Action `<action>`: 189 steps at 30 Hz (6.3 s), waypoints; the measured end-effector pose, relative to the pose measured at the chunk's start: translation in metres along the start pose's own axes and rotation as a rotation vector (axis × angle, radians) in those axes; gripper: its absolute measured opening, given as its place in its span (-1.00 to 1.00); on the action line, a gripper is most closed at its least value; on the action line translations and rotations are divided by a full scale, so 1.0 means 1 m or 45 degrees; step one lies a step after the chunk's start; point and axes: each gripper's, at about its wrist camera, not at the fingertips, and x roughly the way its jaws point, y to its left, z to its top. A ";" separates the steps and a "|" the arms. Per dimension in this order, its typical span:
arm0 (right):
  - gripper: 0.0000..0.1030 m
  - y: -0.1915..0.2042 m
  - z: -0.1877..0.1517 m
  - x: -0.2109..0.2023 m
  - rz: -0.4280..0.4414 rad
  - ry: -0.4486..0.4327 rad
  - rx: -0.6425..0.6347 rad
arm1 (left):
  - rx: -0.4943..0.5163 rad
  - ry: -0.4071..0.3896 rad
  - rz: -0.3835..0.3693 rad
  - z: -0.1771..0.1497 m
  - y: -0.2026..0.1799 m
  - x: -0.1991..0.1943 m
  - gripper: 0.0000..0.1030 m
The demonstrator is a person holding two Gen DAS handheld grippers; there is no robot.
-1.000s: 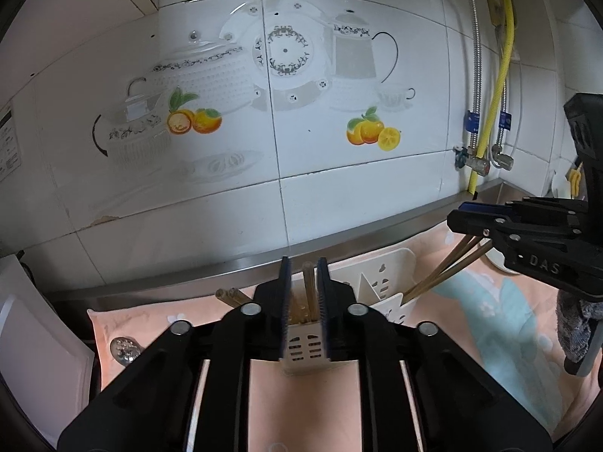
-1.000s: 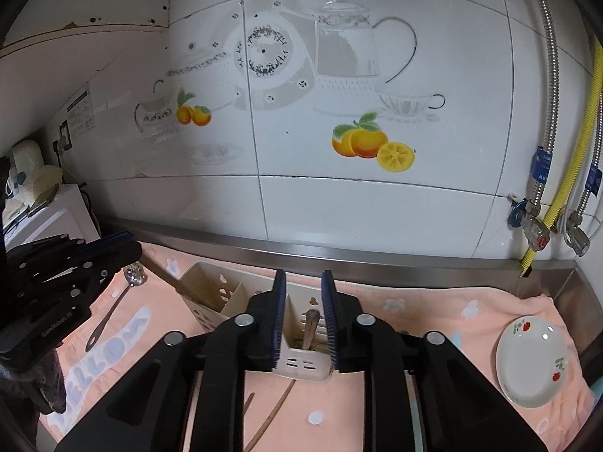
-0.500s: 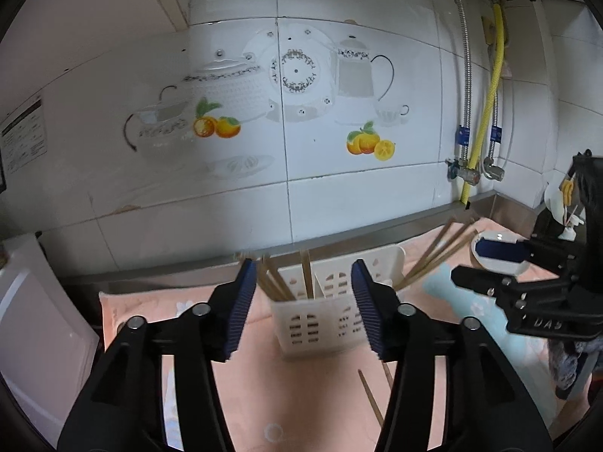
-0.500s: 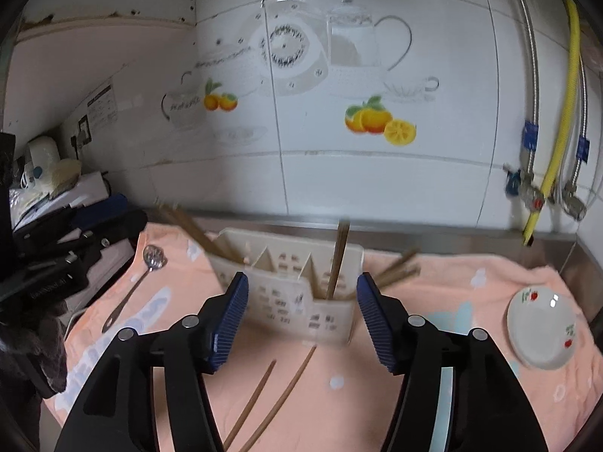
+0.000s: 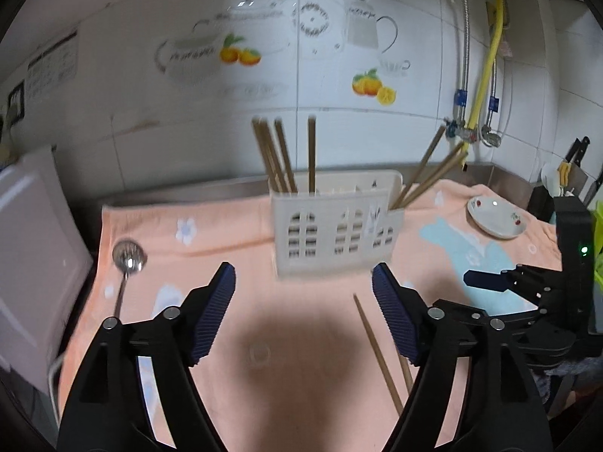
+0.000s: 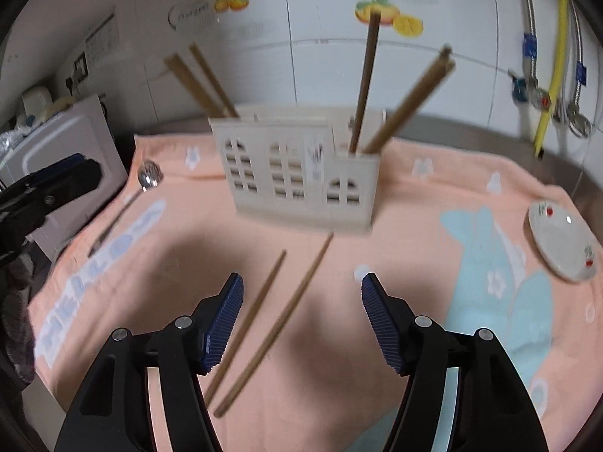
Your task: Organize utensils
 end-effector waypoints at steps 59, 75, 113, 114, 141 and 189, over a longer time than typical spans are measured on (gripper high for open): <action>-0.87 0.010 -0.067 0.013 -0.055 0.143 0.128 | -0.075 0.322 -0.246 -0.115 -0.048 0.028 -0.11; -0.87 -0.002 -0.049 -0.030 0.001 0.013 0.103 | -0.025 0.443 -0.168 -0.122 -0.079 0.067 -0.79; -0.87 -0.027 0.155 -0.090 -0.035 -0.259 -0.132 | 0.138 -0.173 -0.179 0.119 -0.042 -0.013 -0.90; -0.87 -0.027 0.157 -0.087 -0.041 -0.254 -0.132 | 0.145 -0.174 -0.166 0.124 -0.041 -0.011 -0.90; -0.85 -0.042 0.187 -0.032 -0.050 -0.100 -0.102 | 0.131 0.074 -0.064 0.132 -0.021 0.080 -0.88; 0.86 -0.016 0.062 -0.076 -0.090 -0.170 -0.071 | 0.022 -0.054 0.011 0.029 -0.021 -0.012 0.90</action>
